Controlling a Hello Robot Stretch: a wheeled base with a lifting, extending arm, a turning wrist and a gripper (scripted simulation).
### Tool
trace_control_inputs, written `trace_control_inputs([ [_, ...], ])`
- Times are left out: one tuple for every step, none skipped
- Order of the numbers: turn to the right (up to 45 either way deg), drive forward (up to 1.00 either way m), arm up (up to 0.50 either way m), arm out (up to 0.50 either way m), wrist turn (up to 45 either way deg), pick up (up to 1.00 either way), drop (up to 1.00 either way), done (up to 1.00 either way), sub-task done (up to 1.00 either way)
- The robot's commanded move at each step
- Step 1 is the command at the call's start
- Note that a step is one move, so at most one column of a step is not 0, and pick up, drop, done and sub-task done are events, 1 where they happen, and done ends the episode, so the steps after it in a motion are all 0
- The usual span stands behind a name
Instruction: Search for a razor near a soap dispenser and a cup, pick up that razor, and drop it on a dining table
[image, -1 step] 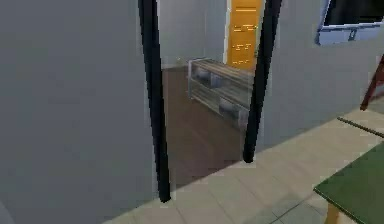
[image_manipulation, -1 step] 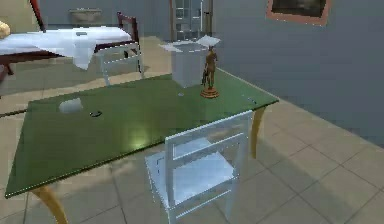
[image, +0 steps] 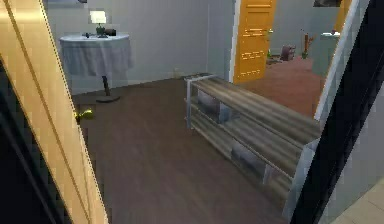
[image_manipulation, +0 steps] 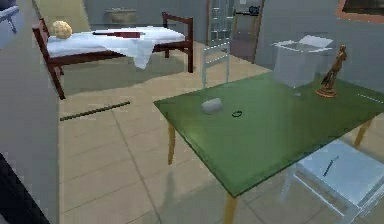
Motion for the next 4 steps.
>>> trace_control_inputs([
  [6.0, 0.0, 0.0, 0.0, 0.0, 0.0, 0.0, 0.0, 0.0],
  [0.0, 0.4, 0.0, 0.0, 0.0, 0.0, 0.0, 0.0, 0.0],
  [-18.0, 0.0, 0.0, 0.0, 0.0, 0.0, 0.0, 0.0, 0.0],
  [0.0, 1.0, 0.0, 0.0, 0.0, 0.0, 0.0, 0.0, 0.0],
])
